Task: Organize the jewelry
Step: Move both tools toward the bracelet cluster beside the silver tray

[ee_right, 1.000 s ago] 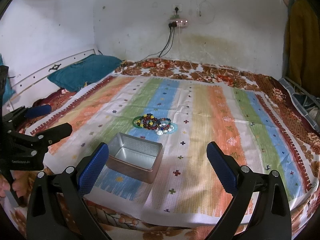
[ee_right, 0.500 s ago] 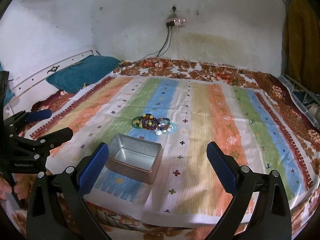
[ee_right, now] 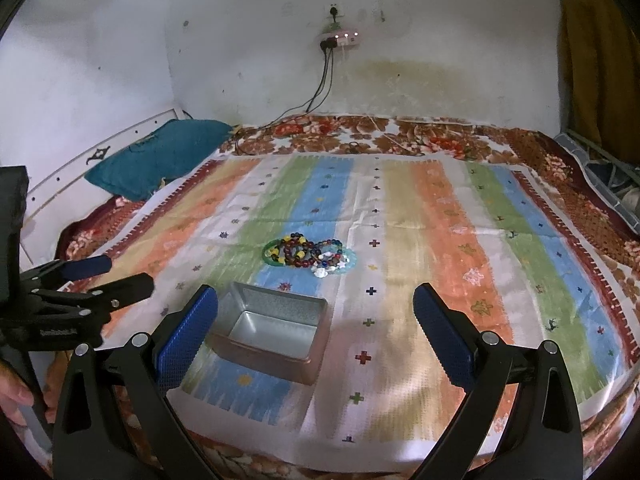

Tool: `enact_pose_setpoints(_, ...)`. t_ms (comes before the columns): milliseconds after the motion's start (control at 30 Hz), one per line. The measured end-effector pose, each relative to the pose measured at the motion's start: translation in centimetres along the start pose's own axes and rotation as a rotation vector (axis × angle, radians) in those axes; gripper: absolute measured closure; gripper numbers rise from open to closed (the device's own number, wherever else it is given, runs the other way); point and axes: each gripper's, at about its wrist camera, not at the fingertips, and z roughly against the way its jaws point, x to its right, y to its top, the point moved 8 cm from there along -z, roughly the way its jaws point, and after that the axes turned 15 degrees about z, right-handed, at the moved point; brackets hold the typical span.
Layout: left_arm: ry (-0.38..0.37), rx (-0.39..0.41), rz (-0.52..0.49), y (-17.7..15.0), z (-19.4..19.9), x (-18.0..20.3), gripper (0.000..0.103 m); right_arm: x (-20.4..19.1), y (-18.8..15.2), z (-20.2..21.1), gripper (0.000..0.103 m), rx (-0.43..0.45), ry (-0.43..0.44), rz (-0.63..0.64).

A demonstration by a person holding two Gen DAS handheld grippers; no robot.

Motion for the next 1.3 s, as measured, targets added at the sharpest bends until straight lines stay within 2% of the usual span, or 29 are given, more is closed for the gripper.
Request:
enact_pose_setpoints(267,0.077,-0.023,-0.008,1.3,-2.6,-1.0,0.006,1.1,0.2,-3.0,0.004,-0.031,0.022,-0.052)
enact_pose_setpoints(467,0.084,-0.041,-0.035,2.1,-3.9,-0.9,0.006,1.8,0.6,-5.3,0.004,-0.064,0.013,-0.041)
enact_pose_setpoints(633,0.086,-0.103,-0.027,2.1,-5.5,-1.0,0.006,2.6,0.8,-6.0,0.004,-0.071,-0.005,-0.046)
enact_pose_setpoints(733,0.138,-0.095,-0.051,2.4,-6.0,-1.0,0.006,3.2,1.3,-6.2,0.004,-0.063,-0.038,-0.041)
enact_pose_setpoints(800,0.146,-0.084,-0.052,2.7,-6.0,-0.8,0.006,3.5,1.6,-6.7,0.004,-0.067,-0.054,-0.037)
enact_pose_setpoints(900,0.181,-0.055,-0.048,3.7,-6.4,-1.1,0.006,3.8,1.7,-7.6,0.004,-0.085,-0.054,-0.039)
enact_pose_setpoints(1000,0.202,-0.067,-0.033,4.7,-7.7,-1.5,0.006,4.1,2.0,-8.8,0.004,-0.100,-0.053,-0.039)
enact_pose_setpoints(1167,0.183,-0.086,0.000,5.5,-9.2,-1.8,0.006,4.5,2.3,-10.7,0.004,-0.131,-0.043,-0.040)
enact_pose_setpoints(1300,0.189,-0.075,-0.065,6.0,-10.4,-1.5,0.006,4.9,2.4,-11.8,0.004,-0.148,-0.041,-0.055)
